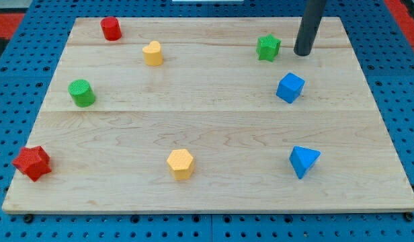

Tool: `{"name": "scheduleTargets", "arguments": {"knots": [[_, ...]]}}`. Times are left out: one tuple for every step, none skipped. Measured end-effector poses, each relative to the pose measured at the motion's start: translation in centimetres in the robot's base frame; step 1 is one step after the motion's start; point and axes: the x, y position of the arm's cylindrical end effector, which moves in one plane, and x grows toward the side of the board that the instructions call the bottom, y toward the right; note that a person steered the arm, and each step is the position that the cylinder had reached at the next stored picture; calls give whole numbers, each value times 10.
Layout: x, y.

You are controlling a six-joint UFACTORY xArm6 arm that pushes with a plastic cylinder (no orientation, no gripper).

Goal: Place the arm below the yellow heart

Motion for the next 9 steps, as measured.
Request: {"name": "scheduleTargets", "arguments": {"knots": [[16, 4], [42, 2], [42, -50], [42, -145], [43, -222], [44, -298], [29, -294], [4, -278], [-16, -345]]}}
